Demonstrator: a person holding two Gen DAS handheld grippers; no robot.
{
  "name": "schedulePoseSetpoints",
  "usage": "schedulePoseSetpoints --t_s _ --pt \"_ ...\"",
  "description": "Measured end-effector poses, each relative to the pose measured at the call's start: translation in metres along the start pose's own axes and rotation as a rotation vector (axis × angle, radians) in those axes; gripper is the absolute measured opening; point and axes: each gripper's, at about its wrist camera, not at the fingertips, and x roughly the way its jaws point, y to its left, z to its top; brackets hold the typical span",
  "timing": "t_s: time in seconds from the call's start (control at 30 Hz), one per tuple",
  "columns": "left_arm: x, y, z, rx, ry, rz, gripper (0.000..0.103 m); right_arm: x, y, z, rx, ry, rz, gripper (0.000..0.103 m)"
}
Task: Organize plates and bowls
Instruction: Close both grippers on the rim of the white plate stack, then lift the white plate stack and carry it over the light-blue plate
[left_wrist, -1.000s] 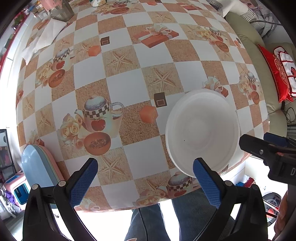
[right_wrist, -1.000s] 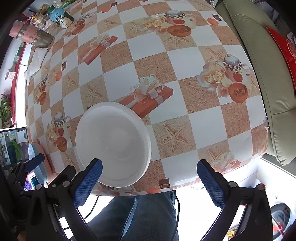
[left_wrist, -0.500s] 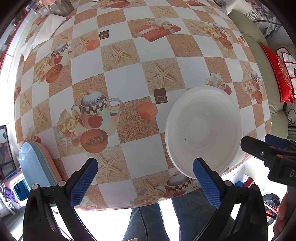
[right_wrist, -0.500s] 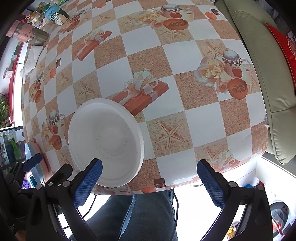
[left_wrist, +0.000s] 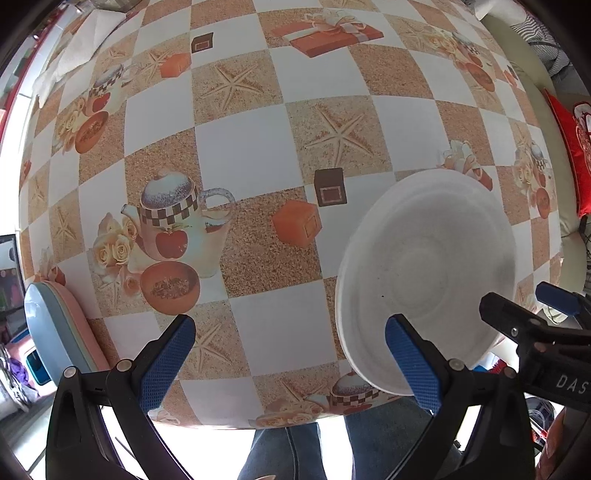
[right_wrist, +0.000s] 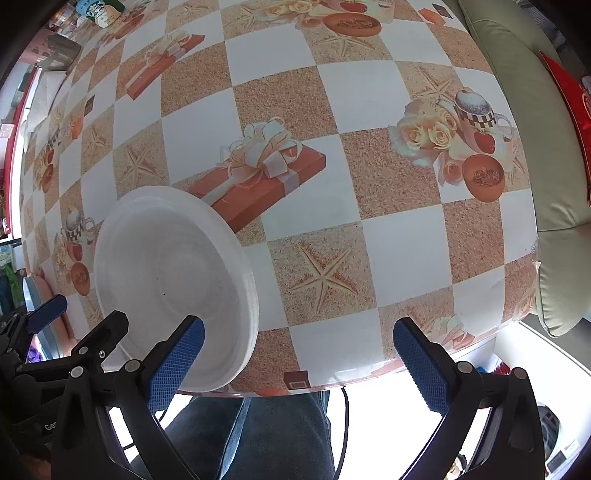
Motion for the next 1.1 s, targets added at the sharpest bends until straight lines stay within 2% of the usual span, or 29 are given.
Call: schedulePoseSetpoints --t_s 0.33,0.6,0.83,0.93,1.1 --pt "0.018 -0.008 0.020 -0.013 0.000 0.026 0.103 0.021 -0.003 0.008 -0.018 0.006 -0.066 0.103" --pt "0.033 -0.004 0.036 -0.035 0.024 0.026 0.103 0.033 -0.006 0.019 -0.038 0.027 -0.027 0.103" --pt "0.048 -0.007 0.033 -0.054 0.033 0.006 0.103 0.046 0.004 0.035 -0.062 0.038 -0.004 0.103" --pt "0.054 -0.003 0.027 -0.057 0.033 -0.001 0.103 0.054 0.002 0.041 -0.050 0.054 0.036 0.103" --pt "0.057 0.001 0.024 -0.067 0.036 -0.024 0.103 0.056 0.000 0.044 -0.057 0.052 0.038 0.103"
